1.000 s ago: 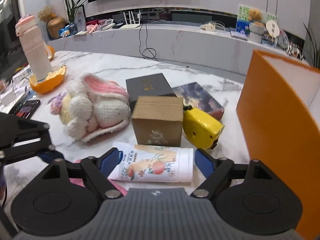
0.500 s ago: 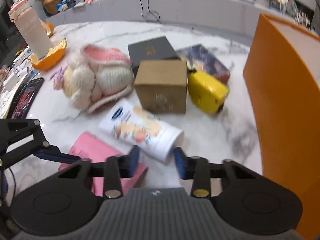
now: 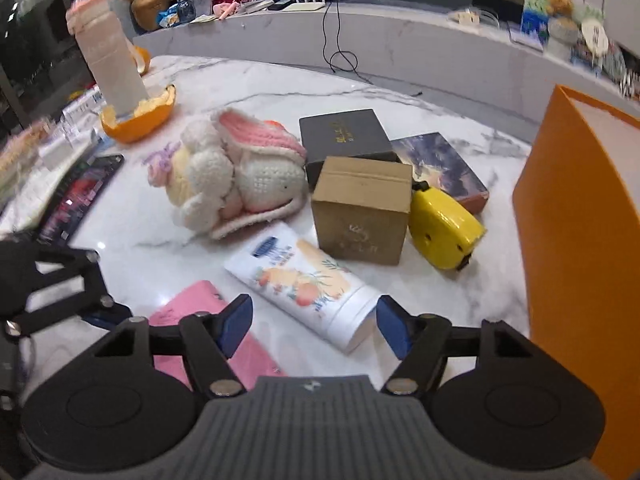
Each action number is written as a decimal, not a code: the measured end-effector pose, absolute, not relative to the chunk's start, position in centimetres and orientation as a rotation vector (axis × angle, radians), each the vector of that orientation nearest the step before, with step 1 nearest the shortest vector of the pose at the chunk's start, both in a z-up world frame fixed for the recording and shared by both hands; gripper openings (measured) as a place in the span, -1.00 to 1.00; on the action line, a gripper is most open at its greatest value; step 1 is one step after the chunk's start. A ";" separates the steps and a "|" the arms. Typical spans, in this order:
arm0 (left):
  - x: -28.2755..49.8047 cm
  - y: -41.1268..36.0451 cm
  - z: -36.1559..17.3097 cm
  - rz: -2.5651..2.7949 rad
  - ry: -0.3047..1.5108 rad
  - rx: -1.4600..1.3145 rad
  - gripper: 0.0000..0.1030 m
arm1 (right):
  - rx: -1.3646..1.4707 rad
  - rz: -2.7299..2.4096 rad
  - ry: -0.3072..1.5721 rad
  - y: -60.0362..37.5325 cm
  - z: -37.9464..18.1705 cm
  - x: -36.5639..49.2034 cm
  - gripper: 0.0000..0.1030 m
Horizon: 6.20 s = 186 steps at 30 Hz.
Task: Organize objects
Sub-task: 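Move both tools back over the table toward the pink wallet and lotion tube, then grasp the pink wallet with the left tool while the right tool grasps the Vaseline tube, then lift the wallet and tube and carry them over the orange box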
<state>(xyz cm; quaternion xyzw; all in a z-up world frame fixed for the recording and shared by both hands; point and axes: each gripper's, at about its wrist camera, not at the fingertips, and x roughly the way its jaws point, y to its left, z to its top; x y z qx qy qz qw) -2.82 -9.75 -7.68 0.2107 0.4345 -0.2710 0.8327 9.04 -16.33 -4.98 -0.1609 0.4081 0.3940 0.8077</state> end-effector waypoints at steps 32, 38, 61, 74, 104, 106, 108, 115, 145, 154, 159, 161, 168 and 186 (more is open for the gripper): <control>-2.5 -10.7 -9.1 -0.584 0.920 0.508 1.00 | -0.537 0.889 0.719 -14.8 -6.9 7.2 0.03; -2.4 -10.1 -8.9 -0.586 0.940 0.501 1.00 | -0.607 0.865 0.865 -15.2 -6.0 7.7 -0.06; -2.3 -8.0 -8.0 -0.668 0.884 0.514 1.00 | -0.624 0.821 0.968 -17.1 -6.0 8.1 0.48; -0.1 -8.0 -7.7 -0.863 0.886 0.644 1.00 | -0.611 0.824 0.964 -17.0 -6.3 9.0 0.61; 1.1 -6.3 -9.1 -0.591 1.092 0.322 0.91 | -0.511 0.791 0.986 -16.9 -4.9 8.7 0.02; 1.0 -6.4 -8.8 -0.582 1.089 0.311 0.90 | -0.506 0.788 0.973 -17.1 -4.4 8.6 0.02; 0.8 -6.4 -8.5 -0.579 1.084 0.293 0.90 | -0.503 0.786 0.959 -17.2 -3.8 8.5 0.01; 0.5 -6.2 -7.4 -0.564 1.059 0.234 0.89 | -0.491 0.776 0.920 -17.7 -2.2 8.2 -0.02; 1.6 -6.8 -2.2 -0.437 0.922 0.228 0.88 | -0.376 0.739 0.779 -20.8 4.2 8.0 -0.16; 3.3 -10.8 2.4 -0.452 0.847 0.310 0.88 | -0.277 0.653 0.681 -24.9 8.2 9.0 -0.16; 4.9 -13.2 4.3 -0.462 0.803 0.331 0.88 | -0.216 0.612 0.646 -27.8 9.9 9.6 -0.16; 5.6 -14.5 5.1 -0.470 0.788 0.341 0.88 | -0.193 0.593 0.634 -29.1 10.4 9.8 -0.16; 8.7 -19.0 6.4 -0.493 0.747 0.354 0.88 | -0.098 0.494 0.620 -34.0 11.4 11.5 -0.16; 14.5 -24.9 2.3 -0.395 0.778 0.268 0.88 | -0.011 0.288 0.734 -39.1 7.6 17.4 -0.18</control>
